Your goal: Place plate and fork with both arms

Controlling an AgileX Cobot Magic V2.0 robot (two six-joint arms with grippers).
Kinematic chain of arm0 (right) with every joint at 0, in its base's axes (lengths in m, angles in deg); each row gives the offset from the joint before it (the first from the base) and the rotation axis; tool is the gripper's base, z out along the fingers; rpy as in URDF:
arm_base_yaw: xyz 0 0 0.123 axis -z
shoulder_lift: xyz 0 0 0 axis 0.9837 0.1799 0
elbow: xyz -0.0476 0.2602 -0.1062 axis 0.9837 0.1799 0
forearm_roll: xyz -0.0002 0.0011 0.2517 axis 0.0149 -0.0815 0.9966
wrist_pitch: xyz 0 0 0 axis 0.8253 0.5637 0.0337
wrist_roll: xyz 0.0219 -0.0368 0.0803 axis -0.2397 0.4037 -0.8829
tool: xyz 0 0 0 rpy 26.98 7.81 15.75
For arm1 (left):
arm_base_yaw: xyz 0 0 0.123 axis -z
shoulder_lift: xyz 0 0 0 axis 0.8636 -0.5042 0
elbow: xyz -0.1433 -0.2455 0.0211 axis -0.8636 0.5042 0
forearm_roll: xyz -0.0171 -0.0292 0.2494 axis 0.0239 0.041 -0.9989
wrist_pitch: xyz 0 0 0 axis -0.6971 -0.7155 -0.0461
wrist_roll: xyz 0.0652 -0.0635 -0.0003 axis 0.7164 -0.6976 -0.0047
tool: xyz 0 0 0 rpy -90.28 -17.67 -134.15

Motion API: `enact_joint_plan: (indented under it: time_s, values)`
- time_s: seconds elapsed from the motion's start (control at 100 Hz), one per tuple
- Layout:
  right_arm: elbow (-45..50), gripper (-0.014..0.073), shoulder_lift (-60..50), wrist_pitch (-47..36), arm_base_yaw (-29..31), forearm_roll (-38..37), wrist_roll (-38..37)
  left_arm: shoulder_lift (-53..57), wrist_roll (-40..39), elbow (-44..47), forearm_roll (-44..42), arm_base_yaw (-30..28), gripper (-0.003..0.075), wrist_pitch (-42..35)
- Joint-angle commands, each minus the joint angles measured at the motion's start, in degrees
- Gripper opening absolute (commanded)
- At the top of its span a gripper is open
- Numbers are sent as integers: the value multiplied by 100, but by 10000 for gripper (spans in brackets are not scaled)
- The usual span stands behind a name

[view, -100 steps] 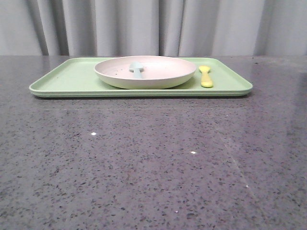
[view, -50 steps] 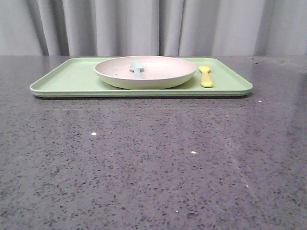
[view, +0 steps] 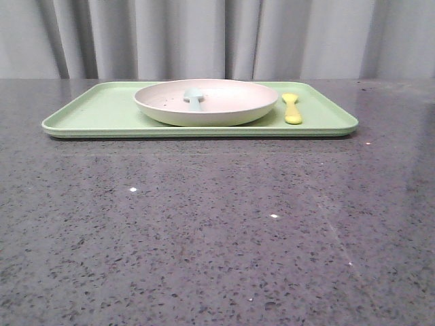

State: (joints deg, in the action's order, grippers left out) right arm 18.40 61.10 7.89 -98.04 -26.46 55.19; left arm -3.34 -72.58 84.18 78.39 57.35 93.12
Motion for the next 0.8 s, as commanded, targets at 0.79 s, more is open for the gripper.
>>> enact_joint_plan:
  time_s: [0.79]
  values:
    - [607,-8,-586,-2022,687,-505,20,182,3,75,56,-15,-20,-479]
